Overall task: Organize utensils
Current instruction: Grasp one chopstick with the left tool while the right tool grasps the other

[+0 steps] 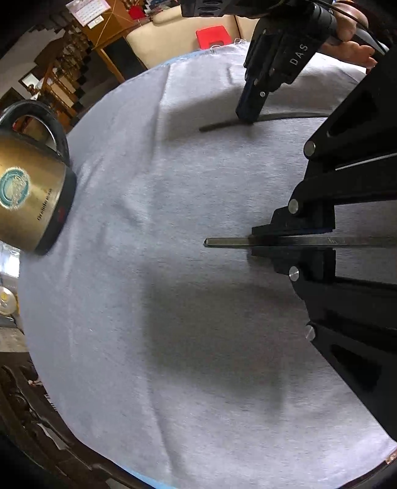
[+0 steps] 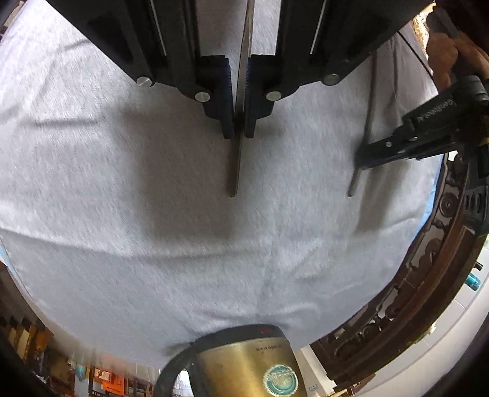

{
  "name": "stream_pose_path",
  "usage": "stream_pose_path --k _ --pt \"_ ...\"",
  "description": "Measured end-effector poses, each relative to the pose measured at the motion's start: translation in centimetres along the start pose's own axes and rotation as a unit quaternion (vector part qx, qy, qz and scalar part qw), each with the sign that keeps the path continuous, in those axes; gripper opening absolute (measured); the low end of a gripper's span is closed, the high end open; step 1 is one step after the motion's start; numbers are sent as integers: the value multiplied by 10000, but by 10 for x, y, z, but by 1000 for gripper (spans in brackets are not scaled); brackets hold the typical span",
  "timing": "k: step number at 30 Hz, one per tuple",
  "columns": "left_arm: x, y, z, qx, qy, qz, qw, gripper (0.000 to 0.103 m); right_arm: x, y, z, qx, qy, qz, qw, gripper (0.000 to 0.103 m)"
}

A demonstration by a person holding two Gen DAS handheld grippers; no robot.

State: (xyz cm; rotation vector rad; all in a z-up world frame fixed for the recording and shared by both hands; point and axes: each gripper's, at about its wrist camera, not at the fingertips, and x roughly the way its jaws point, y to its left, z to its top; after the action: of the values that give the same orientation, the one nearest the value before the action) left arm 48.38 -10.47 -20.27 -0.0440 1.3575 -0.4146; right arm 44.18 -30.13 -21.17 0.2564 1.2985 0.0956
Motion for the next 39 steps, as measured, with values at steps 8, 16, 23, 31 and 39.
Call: stream_pose_path --k 8,16,23,31,39 --pt "9 -8 23 -197 103 77 9997 10 5 -2 13 111 309 20 9995 9" --pt "13 -8 24 -195 -150 108 9996 5 1 -5 10 23 -67 80 9999 7" --pt "-13 0 2 -311 -579 151 9977 5 -26 -12 -15 43 -560 392 9976 7" --pt "-63 11 -29 -543 -1258 212 9903 5 -78 -14 -45 84 -1372 528 9891 7" --pt "-130 16 -73 -666 -2127 464 9737 5 -139 -11 -88 56 -2199 512 9742 7"
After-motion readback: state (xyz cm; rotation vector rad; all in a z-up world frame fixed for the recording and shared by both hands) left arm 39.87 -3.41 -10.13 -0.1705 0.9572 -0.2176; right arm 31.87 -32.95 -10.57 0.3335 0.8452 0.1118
